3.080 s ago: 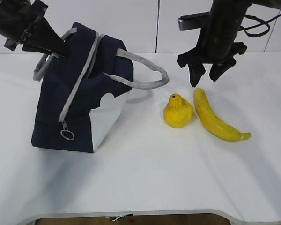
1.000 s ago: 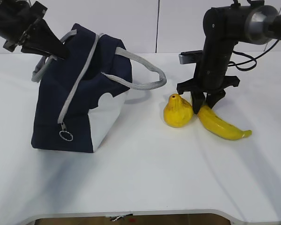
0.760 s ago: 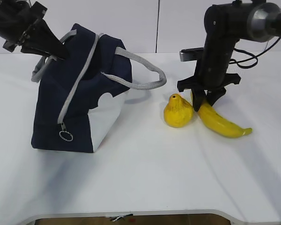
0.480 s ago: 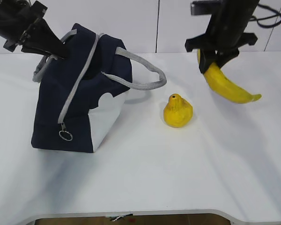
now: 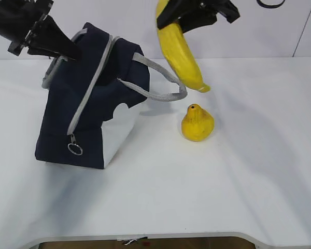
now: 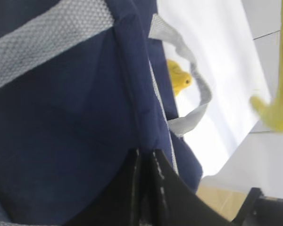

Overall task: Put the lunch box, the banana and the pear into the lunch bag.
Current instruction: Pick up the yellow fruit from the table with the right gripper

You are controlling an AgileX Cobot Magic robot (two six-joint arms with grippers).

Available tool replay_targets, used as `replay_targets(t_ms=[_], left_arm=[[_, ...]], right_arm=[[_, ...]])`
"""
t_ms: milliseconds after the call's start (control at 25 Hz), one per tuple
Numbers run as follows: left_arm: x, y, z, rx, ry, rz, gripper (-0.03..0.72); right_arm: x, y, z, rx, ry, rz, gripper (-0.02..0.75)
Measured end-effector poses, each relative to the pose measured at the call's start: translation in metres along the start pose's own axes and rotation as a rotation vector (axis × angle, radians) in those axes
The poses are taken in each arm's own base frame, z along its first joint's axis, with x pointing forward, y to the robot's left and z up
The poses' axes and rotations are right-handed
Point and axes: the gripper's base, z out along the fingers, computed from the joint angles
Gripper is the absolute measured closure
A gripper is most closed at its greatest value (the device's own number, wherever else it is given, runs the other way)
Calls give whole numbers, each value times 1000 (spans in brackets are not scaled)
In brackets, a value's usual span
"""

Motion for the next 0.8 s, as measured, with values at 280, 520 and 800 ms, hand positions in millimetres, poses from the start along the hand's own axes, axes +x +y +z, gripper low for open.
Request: replay_targets(t_ms=[280,520,800], left_arm=[[-5,-9,-1,100,-54,-43,685],[-6,-10,-1,117,-65,-52,685],[-7,-11,-1,131,-73,-58,685]], right_arm=[[-4,6,29,-296,20,36,477],[-7,-17,72,-415,61,155,477],[-4,-43,112,-479,88,256,477]])
